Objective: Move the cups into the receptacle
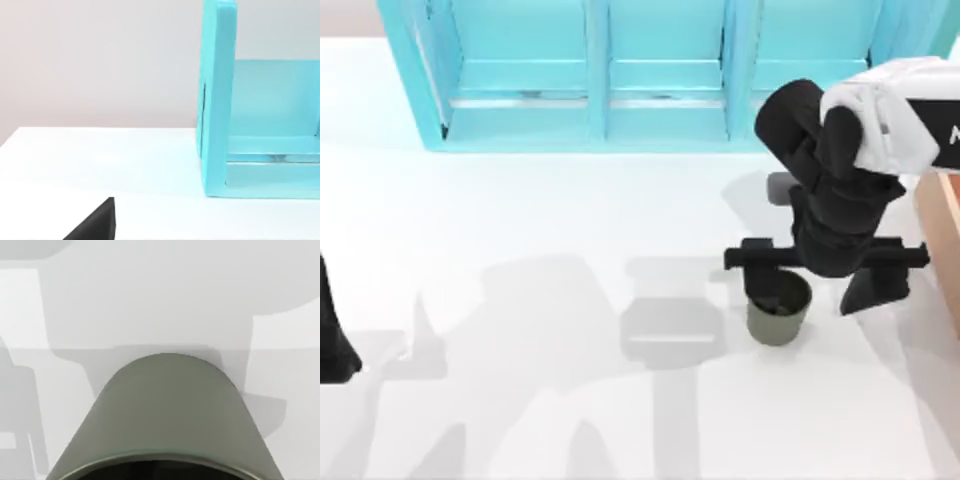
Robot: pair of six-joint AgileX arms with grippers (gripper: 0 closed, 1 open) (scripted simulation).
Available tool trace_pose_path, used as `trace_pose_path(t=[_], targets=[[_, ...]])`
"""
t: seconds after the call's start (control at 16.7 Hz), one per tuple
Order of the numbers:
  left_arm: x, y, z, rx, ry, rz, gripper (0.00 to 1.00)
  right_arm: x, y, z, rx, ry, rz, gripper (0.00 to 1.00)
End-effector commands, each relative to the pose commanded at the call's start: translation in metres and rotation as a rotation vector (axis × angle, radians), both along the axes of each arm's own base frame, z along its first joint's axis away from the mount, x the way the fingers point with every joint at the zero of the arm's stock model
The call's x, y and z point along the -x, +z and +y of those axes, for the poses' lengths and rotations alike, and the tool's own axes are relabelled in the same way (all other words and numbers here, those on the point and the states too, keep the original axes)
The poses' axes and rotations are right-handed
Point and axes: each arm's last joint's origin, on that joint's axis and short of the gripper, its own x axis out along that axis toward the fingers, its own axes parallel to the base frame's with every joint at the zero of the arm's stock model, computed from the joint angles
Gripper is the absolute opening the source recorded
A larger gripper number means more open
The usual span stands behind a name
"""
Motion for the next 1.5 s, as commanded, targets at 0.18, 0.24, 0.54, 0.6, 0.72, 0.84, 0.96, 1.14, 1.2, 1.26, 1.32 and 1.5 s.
trace_pose_path(t=[0.18,0.24,0.54,0.6,0.72,0.84,0.96,1.14,1.2,1.26,1.32,1.5], targets=[[0.0,0.0,0.0,0.0,0.0,0.0,1.0,0.0,0.0,0.0,0.0,0.0,0.0,0.32],[0.0,0.0,0.0,0.0,0.0,0.0,1.0,0.0,0.0,0.0,0.0,0.0,0.0,0.25],[0.0,0.0,0.0,0.0,0.0,0.0,1.0,0.0,0.0,0.0,0.0,0.0,0.0,0.0],[0.0,0.0,0.0,0.0,0.0,0.0,1.0,0.0,0.0,0.0,0.0,0.0,0.0,0.0],[0.0,0.0,0.0,0.0,0.0,0.0,1.0,0.0,0.0,0.0,0.0,0.0,0.0,0.0],[0.0,0.0,0.0,0.0,0.0,0.0,1.0,0.0,0.0,0.0,0.0,0.0,0.0,0.0],[0.0,0.0,0.0,0.0,0.0,0.0,1.0,0.0,0.0,-0.001,0.0,-0.002,-0.001,0.0],[0.0,0.0,0.0,0.0,0.0,0.0,1.0,-0.004,0.014,-0.013,-0.003,-0.005,-0.004,0.0],[0.0,0.0,0.0,0.0,0.0,0.0,1.0,-0.006,0.024,-0.023,-0.003,-0.007,-0.004,0.0],[0.0,0.0,0.0,0.0,0.0,0.0,1.0,-0.008,0.035,-0.035,-0.001,-0.009,-0.001,0.0],[0.0,0.0,0.0,0.0,0.0,0.0,1.0,-0.008,0.048,-0.048,-0.001,-0.008,0.0,0.0],[0.0,0.0,0.0,0.0,0.0,0.0,1.0,-0.004,0.084,-0.085,0.002,-0.003,0.008,0.0]])
